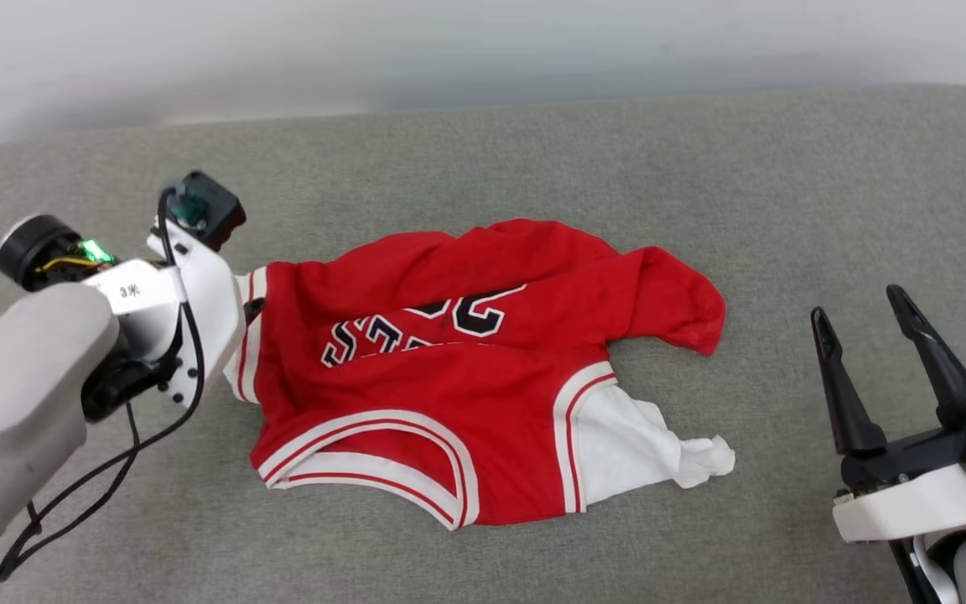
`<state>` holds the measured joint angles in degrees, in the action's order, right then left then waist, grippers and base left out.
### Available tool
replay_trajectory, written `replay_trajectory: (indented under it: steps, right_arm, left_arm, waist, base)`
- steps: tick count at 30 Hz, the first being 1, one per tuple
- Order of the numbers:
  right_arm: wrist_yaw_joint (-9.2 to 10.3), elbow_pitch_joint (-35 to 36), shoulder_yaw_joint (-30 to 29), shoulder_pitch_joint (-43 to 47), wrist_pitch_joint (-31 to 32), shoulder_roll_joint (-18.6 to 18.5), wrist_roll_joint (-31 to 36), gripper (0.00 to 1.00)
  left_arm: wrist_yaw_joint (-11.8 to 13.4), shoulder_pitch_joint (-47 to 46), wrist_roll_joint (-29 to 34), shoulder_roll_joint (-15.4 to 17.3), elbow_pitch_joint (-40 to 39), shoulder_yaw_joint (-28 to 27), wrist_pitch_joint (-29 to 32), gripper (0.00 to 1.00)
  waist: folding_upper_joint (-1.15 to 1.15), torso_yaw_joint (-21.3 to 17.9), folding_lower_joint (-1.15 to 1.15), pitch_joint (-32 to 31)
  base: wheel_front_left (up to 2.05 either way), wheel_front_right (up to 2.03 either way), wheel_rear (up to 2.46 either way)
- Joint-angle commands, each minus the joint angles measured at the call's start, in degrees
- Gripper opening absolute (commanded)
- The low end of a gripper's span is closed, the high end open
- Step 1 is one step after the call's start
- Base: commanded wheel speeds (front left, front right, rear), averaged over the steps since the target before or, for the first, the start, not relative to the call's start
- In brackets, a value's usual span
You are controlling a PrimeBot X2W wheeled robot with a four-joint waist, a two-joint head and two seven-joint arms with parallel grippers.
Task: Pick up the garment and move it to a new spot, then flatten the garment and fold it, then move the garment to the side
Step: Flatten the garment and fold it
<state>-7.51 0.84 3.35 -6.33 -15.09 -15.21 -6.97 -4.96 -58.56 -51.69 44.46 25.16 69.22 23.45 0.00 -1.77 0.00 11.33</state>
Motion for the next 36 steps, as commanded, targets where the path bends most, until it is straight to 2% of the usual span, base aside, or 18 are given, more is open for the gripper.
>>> replay_trajectory:
  steps: [1,9,14,19,28,29,30,31,36]
  right_arm:
    - [0.04,0.1,0.0,0.8,-0.1,0.3,0.2,1.00]
    - [0.04,0.8,0.2,0.6,-0.1,0.2,0.4,1.00]
    - [0.04,1.5,0.6,-0.3,-0.1,-0.1,0.5,1.00]
    - [0.04,1.6,1.0,-1.2,-0.1,-0.1,0.5,1.00]
    - [0.04,1.2,1.9,-3.2,-0.1,-0.1,0.5,1.00]
    - [0.04,1.0,1.9,-3.1,-0.1,-0.1,0.5,1.00]
    - [0.04,0.9,1.8,-3.1,-0.1,-0.1,0.4,1.00]
    - [0.04,0.8,1.6,-3.0,-0.1,-0.1,0.5,1.00]
    - [0.04,0.2,0.8,-1.7,-0.1,-0.2,0.3,1.00]
  left_arm:
    - [-0.3,-1.1,-0.8,0.5,-2.2,-0.4,1.1,1.00]
    - [-1.5,0.2,-6.3,2.7,-13.3,1.4,12.0,1.00]
    - [-1.9,3.1,-7.5,3.2,-16.9,3.0,18.3,1.00]
    - [-2.1,6.0,-7.0,3.2,-16.3,3.6,20.3,1.00]
    - [-2.2,12.0,-4.0,1.4,-9.0,4.7,21.8,1.00]
    - [-2.2,12.6,-3.7,1.1,-8.7,4.8,21.9,0.65]
    - [-2.2,13.1,-3.8,0.9,-8.8,4.9,21.5,0.18]
    - [-2.2,13.4,-4.2,0.7,-9.1,5.0,21.3,0.00]
    - [-2.5,9.5,-5.6,1.2,-12.8,3.6,17.1,0.00]
  waist:
    - [0.00,1.0,0.00,-1.2]
    - [0.00,1.1,0.00,-1.1]
    - [0.00,0.2,0.00,0.3]
    - [0.00,-1.1,0.00,1.9]
    - [0.00,-3.3,0.00,4.4]
    - [0.00,-3.3,0.00,4.4]
    - [0.00,-3.3,0.00,4.3]
    - [0.00,-3.2,0.00,4.1]
    - [0.00,-2.2,0.00,2.0]
  base:
    - [0.00,0.00,0.00]
    - [0.00,0.00,0.00]
    - [0.00,0.00,0.00]
    - [0.00,0.00,0.00]
    - [0.00,0.00,0.00]
    - [0.00,0.00,0.00]
    - [0.00,0.00,0.00]
    - [0.00,0.00,0.00]
    - [0.00,0.00,0.00]
